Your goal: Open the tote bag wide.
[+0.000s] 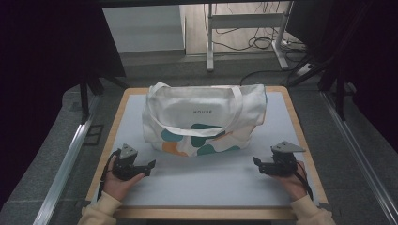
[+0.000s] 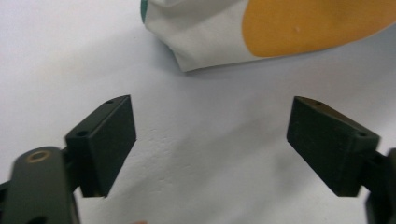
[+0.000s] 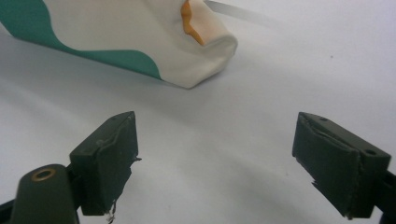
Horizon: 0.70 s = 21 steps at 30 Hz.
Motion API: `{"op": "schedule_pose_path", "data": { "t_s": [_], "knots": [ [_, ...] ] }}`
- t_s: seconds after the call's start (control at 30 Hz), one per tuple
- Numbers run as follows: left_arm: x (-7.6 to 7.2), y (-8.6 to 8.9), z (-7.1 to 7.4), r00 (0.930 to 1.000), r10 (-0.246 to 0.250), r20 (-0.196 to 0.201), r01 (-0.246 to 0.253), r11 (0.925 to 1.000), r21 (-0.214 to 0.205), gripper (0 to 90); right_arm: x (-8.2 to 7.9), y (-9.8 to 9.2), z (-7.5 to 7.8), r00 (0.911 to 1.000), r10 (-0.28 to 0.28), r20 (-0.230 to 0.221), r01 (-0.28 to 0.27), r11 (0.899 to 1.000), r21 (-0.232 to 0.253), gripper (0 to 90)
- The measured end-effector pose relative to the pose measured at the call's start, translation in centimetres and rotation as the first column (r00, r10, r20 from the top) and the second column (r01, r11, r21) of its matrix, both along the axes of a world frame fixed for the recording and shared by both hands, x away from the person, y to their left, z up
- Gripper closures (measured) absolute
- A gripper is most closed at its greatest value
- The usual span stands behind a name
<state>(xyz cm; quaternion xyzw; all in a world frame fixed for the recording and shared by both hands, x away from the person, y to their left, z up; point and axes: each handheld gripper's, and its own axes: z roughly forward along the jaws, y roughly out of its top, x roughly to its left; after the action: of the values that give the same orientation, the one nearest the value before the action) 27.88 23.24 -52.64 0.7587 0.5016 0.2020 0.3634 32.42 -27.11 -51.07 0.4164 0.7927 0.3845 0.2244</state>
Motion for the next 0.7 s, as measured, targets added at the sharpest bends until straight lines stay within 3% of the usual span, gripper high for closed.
{"op": "schedule_pose_path", "data": {
  "t_s": [0.37,0.6,0.7],
  "knots": [
    [-0.2,-0.4,0.2,0.9998,-0.013,0.018,0.013,0.9998,0.018,19.1,-0.1,0.0,-0.1,0.9996,0.025,-0.011,-0.025,1.000,0.008,17.7],
    [-0.6,0.0,0.2,0.9991,-0.037,0.024,0.037,0.9992,-0.013,19.4,-0.3,0.5,0.1,0.9994,0.034,-0.008,-0.034,0.999,0.001,19.2],
    [-0.6,0.2,0.3,0.9991,-0.040,0.015,0.040,0.9987,-0.031,20.8,-0.3,1.0,-0.2,0.9981,0.061,-0.004,-0.061,0.998,-0.031,19.2]
  ]
}}
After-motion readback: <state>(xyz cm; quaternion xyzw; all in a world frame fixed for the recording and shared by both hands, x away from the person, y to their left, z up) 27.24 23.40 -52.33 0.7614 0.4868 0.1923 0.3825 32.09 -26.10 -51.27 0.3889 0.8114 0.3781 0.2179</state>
